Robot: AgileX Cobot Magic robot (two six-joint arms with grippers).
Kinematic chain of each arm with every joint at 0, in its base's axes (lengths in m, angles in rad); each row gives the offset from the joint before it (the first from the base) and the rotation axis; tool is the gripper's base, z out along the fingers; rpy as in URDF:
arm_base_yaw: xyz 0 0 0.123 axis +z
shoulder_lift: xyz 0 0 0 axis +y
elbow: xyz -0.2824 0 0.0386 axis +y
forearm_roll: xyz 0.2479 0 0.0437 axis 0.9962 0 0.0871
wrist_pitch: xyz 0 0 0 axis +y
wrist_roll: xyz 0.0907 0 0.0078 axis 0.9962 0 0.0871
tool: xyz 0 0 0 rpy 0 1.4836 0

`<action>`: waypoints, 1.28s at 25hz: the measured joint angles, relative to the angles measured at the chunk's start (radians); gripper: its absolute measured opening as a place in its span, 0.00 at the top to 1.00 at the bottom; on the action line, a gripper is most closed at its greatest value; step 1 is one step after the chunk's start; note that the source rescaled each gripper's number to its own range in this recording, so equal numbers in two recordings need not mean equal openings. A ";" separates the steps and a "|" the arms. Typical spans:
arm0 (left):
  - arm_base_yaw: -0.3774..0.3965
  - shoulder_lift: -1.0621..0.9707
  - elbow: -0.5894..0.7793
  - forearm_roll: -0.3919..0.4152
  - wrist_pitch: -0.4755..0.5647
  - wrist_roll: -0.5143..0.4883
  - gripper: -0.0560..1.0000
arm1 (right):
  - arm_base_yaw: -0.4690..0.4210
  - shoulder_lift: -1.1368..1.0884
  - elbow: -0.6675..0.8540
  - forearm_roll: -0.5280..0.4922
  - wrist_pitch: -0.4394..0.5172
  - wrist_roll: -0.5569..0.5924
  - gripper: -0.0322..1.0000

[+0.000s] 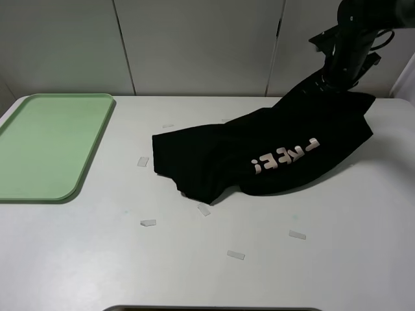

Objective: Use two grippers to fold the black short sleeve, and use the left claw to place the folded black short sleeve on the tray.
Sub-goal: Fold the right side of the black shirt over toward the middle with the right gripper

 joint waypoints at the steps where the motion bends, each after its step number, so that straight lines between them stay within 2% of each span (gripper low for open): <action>1: 0.000 0.000 0.000 0.000 0.000 0.000 0.00 | 0.016 -0.009 0.000 -0.015 0.010 0.022 0.87; 15: 0.000 0.000 0.000 0.007 0.001 0.009 0.00 | 0.230 -0.023 0.000 -0.013 0.151 0.166 0.87; 19: 0.000 0.000 0.000 0.039 0.001 0.020 0.00 | 0.303 -0.023 0.000 0.043 0.179 0.200 0.87; 23: 0.000 0.000 0.000 0.067 0.001 0.022 0.00 | 0.367 -0.023 0.000 0.172 0.167 0.218 0.87; 27: 0.000 0.000 0.000 0.082 0.001 0.024 0.00 | 0.380 -0.023 0.000 0.282 0.120 0.219 0.87; 29: 0.000 0.000 0.000 0.082 0.001 0.024 0.00 | 0.380 -0.022 0.000 0.285 0.113 0.219 0.87; 32: 0.000 0.000 0.000 0.082 0.001 0.025 0.00 | 0.380 -0.022 0.000 0.228 0.103 0.219 0.87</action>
